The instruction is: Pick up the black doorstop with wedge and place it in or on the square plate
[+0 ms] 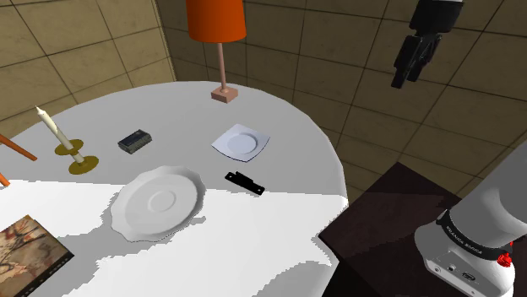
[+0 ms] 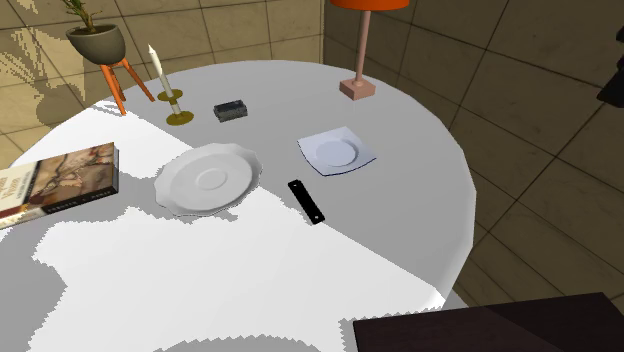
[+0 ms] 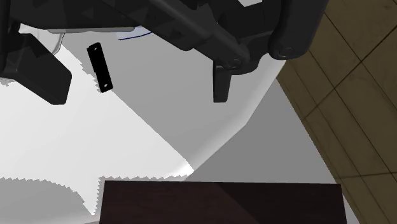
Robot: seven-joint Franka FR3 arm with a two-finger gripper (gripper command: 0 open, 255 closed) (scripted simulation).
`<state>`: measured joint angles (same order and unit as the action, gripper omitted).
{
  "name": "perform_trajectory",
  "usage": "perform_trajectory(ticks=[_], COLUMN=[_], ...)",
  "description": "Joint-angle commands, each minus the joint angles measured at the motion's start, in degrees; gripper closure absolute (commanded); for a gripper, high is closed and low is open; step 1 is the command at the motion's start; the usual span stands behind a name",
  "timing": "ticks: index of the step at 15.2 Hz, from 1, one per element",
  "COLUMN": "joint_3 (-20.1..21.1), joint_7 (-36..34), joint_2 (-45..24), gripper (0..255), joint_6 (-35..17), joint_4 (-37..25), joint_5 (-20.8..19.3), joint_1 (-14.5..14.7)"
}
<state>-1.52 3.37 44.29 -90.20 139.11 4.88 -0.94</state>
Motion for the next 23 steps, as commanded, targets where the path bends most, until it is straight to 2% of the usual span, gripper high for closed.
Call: perform_trajectory(ticks=[1,12,23], joint_3=[0.0,5.3,10.4], joint_7=[0.0,0.4,0.5], joint_2=[0.0,-15.5,-37.5], gripper=[0,0,0], joint_6=[0.0,-21.8,-40.7], joint_4=[0.0,4.6,-0.4], joint_5=[0.0,4.5,6.4], joint_1=[0.0,4.7,8.7])
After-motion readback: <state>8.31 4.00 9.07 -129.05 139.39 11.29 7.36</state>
